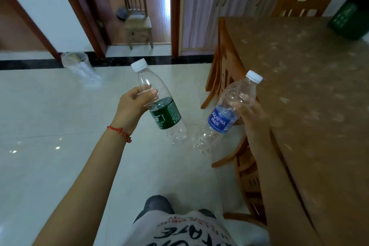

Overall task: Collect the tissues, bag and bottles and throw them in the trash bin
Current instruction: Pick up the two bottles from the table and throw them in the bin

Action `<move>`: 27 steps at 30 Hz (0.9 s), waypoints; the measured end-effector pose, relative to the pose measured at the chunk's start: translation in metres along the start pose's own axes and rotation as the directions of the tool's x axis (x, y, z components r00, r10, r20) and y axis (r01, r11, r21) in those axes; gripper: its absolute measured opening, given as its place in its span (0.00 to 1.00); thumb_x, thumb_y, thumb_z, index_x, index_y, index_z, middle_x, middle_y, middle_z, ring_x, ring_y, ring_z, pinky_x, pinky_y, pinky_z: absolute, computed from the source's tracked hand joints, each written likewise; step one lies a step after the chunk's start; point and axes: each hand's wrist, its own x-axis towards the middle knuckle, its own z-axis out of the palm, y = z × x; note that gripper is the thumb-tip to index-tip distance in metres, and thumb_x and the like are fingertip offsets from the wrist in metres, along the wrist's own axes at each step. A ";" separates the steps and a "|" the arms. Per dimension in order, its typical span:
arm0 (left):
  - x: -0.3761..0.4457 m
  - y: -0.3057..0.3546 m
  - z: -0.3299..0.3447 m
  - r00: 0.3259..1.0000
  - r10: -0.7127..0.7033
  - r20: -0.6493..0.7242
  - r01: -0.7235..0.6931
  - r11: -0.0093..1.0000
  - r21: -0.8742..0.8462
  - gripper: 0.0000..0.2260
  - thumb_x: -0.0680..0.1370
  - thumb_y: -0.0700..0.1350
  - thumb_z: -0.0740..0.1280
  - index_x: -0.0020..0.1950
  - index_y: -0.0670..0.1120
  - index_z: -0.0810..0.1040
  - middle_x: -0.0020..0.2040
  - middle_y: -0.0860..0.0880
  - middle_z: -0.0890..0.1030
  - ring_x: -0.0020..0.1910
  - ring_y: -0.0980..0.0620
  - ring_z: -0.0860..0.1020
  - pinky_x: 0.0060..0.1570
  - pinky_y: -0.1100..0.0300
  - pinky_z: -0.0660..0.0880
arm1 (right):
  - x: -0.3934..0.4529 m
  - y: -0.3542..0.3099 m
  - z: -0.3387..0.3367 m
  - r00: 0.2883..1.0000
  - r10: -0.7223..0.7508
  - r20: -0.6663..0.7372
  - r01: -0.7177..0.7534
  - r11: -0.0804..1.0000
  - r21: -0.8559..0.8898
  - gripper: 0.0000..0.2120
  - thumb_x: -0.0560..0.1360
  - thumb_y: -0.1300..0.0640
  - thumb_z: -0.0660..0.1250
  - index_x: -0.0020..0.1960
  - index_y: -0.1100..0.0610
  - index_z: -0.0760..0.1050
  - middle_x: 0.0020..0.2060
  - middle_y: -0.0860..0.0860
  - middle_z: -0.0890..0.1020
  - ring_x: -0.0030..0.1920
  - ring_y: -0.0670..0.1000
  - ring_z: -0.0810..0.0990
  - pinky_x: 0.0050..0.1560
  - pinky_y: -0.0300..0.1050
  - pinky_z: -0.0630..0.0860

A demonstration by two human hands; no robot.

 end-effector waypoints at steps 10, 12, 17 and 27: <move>0.042 -0.008 -0.072 0.986 -0.089 -0.141 0.087 0.996 -0.020 0.07 0.72 0.41 0.68 0.50 0.46 0.77 0.51 0.43 0.80 0.50 0.47 0.80 0.53 0.55 0.76 | 0.063 0.017 0.091 0.987 -0.015 0.161 0.036 0.991 -0.130 0.12 0.74 0.51 0.66 0.55 0.53 0.73 0.45 0.45 0.78 0.45 0.44 0.77 0.46 0.36 0.75; 0.055 -0.009 -0.074 0.982 -0.100 -0.157 0.099 0.995 -0.016 0.07 0.72 0.42 0.68 0.50 0.47 0.77 0.51 0.43 0.80 0.50 0.48 0.80 0.51 0.56 0.76 | 0.082 0.017 0.101 0.983 -0.006 0.185 0.028 0.993 -0.116 0.13 0.72 0.51 0.67 0.55 0.53 0.73 0.45 0.44 0.78 0.45 0.43 0.78 0.45 0.34 0.76; 0.108 -0.009 -0.067 0.971 -0.133 -0.197 0.133 0.991 -0.013 0.08 0.72 0.41 0.68 0.50 0.45 0.77 0.50 0.42 0.80 0.47 0.48 0.80 0.49 0.58 0.77 | 0.140 0.014 0.119 0.966 0.027 0.258 0.002 0.994 -0.112 0.25 0.68 0.44 0.67 0.60 0.56 0.72 0.49 0.48 0.78 0.49 0.47 0.78 0.50 0.41 0.76; 0.239 0.016 -0.037 0.966 -0.162 -0.199 0.174 0.984 0.043 0.06 0.72 0.43 0.69 0.48 0.47 0.78 0.50 0.43 0.80 0.46 0.50 0.80 0.45 0.61 0.79 | 0.283 -0.004 0.142 0.953 0.072 0.296 -0.035 0.991 -0.130 0.15 0.70 0.43 0.67 0.51 0.51 0.73 0.42 0.41 0.77 0.40 0.41 0.78 0.39 0.32 0.75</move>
